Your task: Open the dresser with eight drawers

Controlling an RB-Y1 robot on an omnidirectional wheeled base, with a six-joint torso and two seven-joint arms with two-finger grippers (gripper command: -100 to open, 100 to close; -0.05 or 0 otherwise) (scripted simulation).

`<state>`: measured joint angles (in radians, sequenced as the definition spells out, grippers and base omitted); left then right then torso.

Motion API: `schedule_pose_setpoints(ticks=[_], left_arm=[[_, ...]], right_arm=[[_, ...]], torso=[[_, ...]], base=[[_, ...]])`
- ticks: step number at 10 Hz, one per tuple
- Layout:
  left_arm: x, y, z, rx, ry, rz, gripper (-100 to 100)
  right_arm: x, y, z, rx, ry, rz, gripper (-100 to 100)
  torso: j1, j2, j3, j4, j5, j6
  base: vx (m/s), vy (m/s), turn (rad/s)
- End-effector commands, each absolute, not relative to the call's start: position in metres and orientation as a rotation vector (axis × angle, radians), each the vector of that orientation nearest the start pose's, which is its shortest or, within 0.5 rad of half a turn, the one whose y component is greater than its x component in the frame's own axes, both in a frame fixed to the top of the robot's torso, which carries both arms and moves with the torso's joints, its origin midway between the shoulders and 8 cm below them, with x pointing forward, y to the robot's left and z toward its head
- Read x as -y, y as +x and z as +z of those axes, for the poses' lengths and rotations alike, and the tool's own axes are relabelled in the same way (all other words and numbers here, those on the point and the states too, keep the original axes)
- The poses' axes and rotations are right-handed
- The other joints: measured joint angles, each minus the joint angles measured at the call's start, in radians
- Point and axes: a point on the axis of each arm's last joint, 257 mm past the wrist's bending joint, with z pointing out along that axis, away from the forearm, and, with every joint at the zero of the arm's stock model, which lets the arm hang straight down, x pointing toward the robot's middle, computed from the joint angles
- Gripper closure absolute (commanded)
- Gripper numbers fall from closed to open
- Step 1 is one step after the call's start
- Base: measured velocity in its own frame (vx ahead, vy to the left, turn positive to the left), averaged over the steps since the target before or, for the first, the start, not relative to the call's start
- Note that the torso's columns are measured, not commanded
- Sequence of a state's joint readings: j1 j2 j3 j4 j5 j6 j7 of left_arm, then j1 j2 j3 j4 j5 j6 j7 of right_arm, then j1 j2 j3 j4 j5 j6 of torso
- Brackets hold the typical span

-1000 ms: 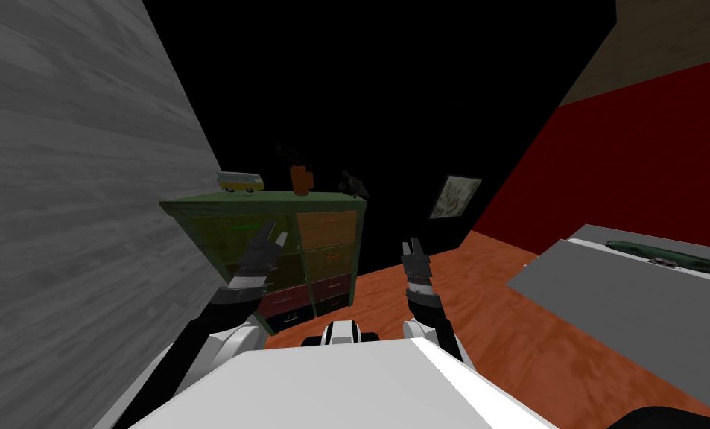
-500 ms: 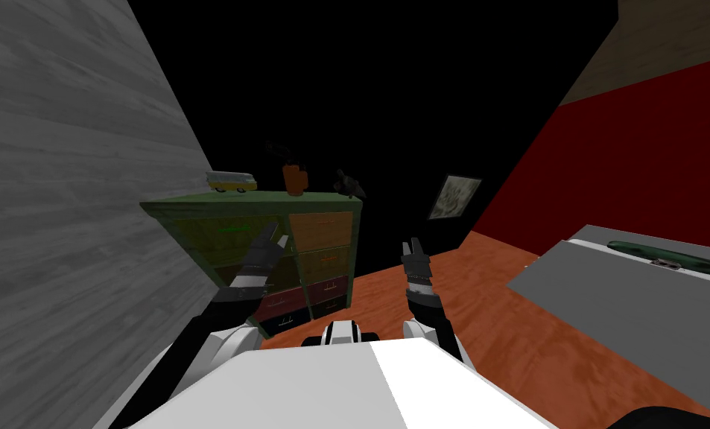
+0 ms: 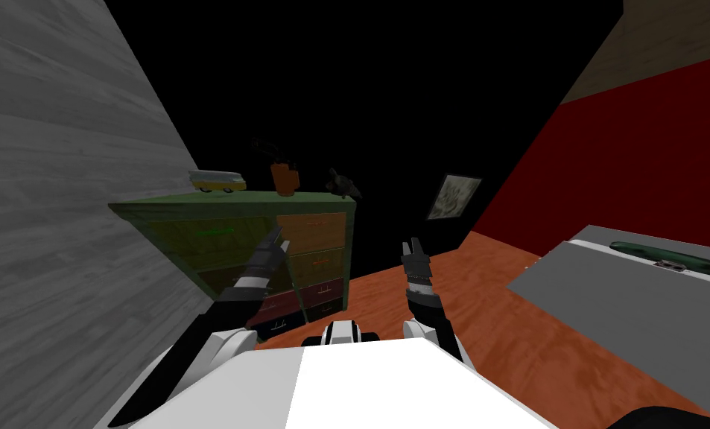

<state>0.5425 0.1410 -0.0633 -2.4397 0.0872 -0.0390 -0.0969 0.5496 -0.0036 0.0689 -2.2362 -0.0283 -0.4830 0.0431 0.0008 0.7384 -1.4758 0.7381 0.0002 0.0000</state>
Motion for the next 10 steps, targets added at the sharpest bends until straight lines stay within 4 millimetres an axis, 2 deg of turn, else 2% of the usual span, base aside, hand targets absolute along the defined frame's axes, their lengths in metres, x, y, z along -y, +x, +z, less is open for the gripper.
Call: schedule_pose_setpoints(ticks=[1, 6, 8, 10], left_arm=[[-0.258, 0.381, -0.035, -1.025, -0.879, -1.208, -100], [-0.262, 0.384, -0.061, -1.097, -0.981, -1.169, -100], [-0.263, 0.383, -0.064, -1.102, -1.018, -1.163, -100], [-0.264, 0.38, -0.057, -1.086, -1.043, -1.168, -100]], right_arm=[[0.267, 0.353, -0.016, -0.684, 0.751, 1.307, 0], [0.267, 0.353, -0.016, -0.684, 0.751, 1.307, 0], [0.267, 0.353, -0.016, -0.684, 0.751, 1.307, 0], [0.267, 0.353, -0.016, -0.684, 0.751, 1.307, 0]], torso=[[0.0, 0.0, 0.0, 0.0, 0.0, 0.0], [-0.002, 0.0, 0.0, 0.0, 0.0, 0.0], [0.0, -0.001, -0.001, 0.0, 0.0, 0.0], [0.0, 0.0, 0.0, 0.0, 0.0, 0.0]], base=[[0.035, -0.076, 0.001], [0.04, -0.079, 0.001], [0.051, -0.074, 0.001], [0.04, -0.062, 0.001]])
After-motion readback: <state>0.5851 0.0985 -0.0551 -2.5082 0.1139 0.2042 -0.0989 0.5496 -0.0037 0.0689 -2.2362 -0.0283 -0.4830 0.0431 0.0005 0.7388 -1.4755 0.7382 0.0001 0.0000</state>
